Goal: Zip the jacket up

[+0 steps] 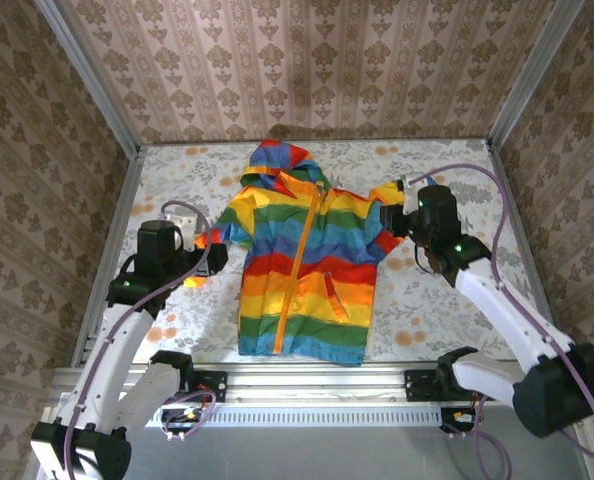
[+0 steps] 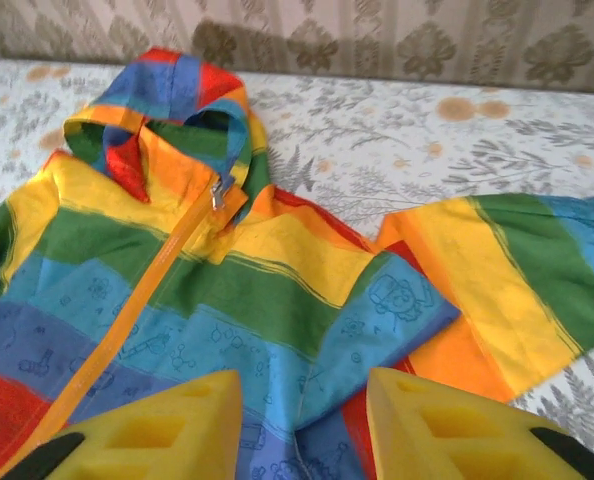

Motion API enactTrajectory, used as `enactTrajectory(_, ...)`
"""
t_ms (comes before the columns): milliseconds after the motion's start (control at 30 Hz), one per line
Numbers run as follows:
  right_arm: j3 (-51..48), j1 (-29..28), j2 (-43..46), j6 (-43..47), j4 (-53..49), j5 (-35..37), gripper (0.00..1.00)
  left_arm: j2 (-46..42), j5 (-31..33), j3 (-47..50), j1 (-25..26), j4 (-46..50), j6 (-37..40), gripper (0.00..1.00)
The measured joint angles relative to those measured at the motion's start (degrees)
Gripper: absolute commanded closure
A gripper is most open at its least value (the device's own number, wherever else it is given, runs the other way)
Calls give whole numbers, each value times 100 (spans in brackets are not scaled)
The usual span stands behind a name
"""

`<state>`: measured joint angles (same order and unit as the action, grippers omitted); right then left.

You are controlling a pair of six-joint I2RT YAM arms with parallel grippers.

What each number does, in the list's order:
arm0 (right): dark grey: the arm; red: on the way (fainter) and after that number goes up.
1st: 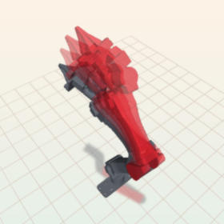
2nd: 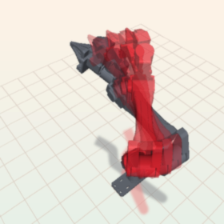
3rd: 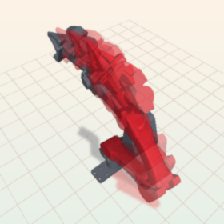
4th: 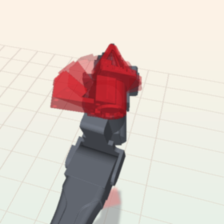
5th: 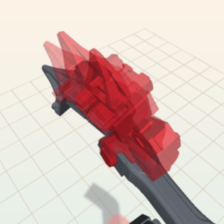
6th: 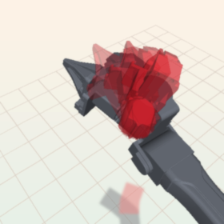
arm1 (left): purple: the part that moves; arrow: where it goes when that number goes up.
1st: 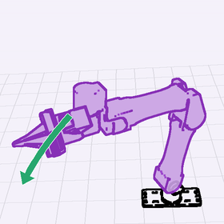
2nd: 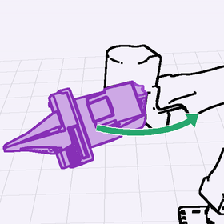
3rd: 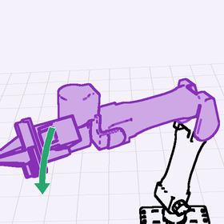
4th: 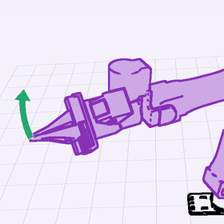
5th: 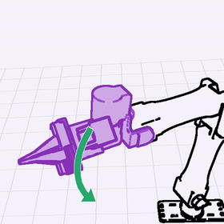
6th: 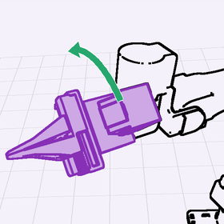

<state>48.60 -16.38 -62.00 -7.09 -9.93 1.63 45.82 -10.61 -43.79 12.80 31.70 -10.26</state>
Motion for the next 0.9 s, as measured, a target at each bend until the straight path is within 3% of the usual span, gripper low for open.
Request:
enactTrajectory(33,-129,0,155,33,57,79,48,-81,125,44,-15,-155,142,0)
enactTrajectory(167,-743,2,754,109,308,479,27,-660,702,525,-15,-887,702,0)
enactTrajectory(400,-1967,111,1440,256,1248,1207,0,-1460,1703,1869,-15,-2417,1460,0)
enactTrajectory(633,-3165,343,1554,398,2660,1716,0,-1676,2129,3366,-15,-4461,1958,0)
enactTrajectory(900,-3560,662,990,391,3939,1770,0,-407,2485,3644,-96,-5733,1871,0)
